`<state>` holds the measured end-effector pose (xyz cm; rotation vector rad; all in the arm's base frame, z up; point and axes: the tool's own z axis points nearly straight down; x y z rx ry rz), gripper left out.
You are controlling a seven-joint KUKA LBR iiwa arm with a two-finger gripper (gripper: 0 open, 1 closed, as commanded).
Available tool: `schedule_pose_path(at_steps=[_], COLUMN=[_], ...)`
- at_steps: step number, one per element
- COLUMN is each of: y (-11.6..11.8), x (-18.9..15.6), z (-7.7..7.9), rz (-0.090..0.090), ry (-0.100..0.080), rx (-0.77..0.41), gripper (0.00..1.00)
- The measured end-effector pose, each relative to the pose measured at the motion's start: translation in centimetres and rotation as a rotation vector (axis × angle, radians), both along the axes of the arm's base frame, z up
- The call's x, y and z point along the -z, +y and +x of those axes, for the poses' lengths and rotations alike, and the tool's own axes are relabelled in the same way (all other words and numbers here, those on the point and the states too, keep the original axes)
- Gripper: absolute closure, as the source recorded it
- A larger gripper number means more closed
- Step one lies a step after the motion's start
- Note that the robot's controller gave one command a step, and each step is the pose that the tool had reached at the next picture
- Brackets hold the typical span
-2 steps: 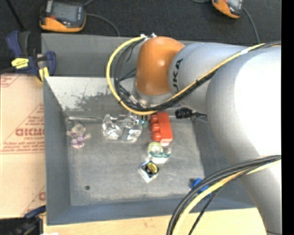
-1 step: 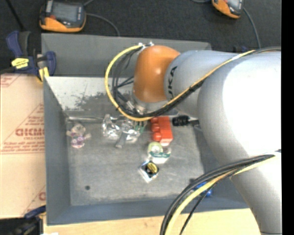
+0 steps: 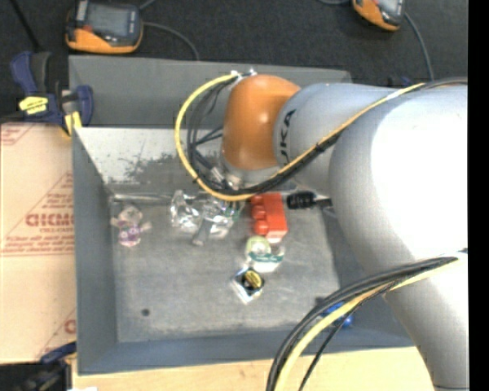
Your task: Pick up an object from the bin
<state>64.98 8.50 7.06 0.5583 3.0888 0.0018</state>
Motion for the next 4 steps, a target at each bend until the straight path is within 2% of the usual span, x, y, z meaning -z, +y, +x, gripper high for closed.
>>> schedule_pose_path(at_steps=[1, 3, 4], y=[0.0, -0.2, -0.3], x=[-0.1, -2.2, -11.9], z=[0.1, 0.1, 0.3], rz=[0.0, -0.001, 0.0], ry=[-0.003, 0.0, -0.006], rx=[0.0, -0.001, -0.002], gripper=[1.0, 1.0, 1.0])
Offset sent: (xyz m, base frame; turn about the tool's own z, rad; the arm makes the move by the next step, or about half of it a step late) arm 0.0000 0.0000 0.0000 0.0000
